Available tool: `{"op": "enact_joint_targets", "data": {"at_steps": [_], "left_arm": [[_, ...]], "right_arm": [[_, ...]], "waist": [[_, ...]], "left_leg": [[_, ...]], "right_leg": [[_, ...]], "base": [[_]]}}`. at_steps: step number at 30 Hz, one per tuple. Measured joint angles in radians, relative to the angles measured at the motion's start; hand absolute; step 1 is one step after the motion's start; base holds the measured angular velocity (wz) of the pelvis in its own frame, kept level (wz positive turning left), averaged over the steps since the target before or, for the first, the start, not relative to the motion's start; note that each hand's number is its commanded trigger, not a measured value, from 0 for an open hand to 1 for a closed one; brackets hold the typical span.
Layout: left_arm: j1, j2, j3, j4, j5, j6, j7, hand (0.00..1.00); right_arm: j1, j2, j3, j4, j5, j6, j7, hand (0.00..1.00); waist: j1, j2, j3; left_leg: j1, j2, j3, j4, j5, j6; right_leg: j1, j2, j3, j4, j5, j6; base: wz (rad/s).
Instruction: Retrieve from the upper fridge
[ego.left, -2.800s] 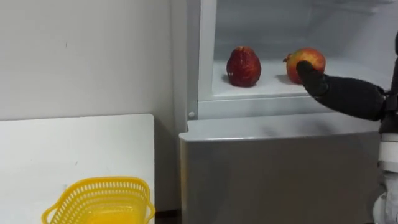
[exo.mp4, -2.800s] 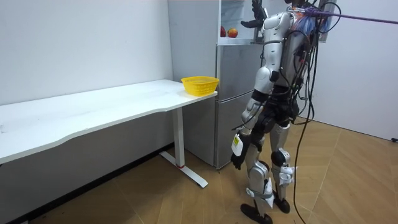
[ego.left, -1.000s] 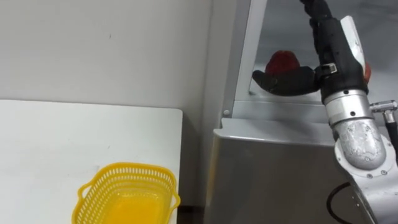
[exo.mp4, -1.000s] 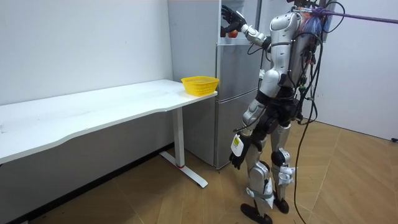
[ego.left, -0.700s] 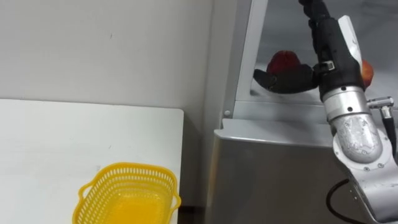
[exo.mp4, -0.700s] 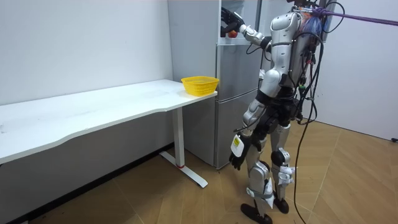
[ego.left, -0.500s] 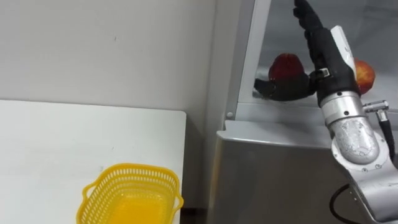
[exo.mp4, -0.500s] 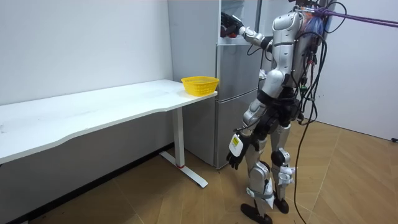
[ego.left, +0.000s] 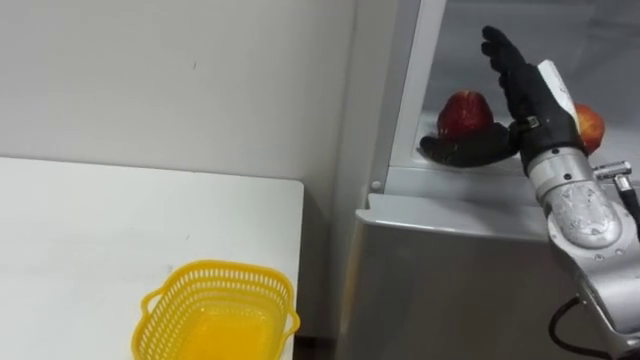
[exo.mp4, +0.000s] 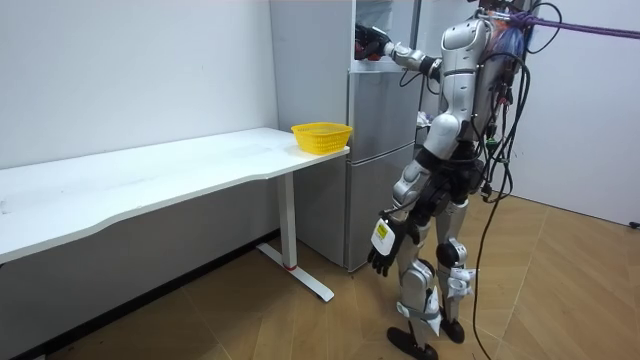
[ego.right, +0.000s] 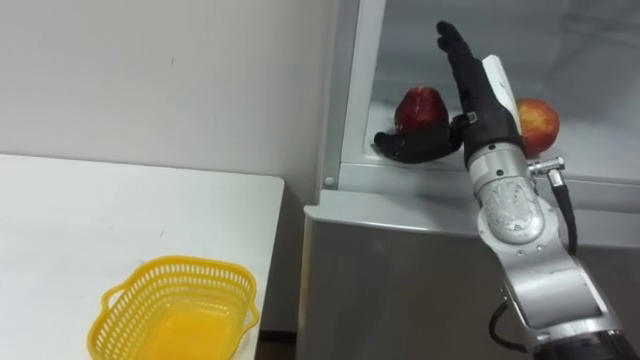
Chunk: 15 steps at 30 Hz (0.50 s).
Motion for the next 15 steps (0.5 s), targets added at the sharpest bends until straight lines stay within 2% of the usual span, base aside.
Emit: {"op": "enact_joint_targets", "data": {"at_steps": [5,15], "left_arm": [[-0.003,0.001,0.0,0.0,0.001,0.004,-0.022,0.0],[0.001,0.0,0.002,0.0,0.001,0.032,-0.046,0.0]], "right_arm": [[-0.014,-0.006,0.0,0.027,0.023,0.0,0.033,0.0],[-0.045,-0.032,-0.003,0.097,0.079,0.011,0.109,0.0]], "waist": [[-0.001,0.005,0.0034],[0.003,0.002,0.001]], "left_leg": [[-0.001,0.0,-0.003,0.0,0.0,0.0],[0.001,0.0,-0.005,0.0,0.0,0.0]], "right_leg": [[0.0,0.0,-0.006,-0.001,0.0,0.0],[0.002,0.001,0.002,0.0,0.0,0.0]], "base": [[0.02],[0.0]]}}
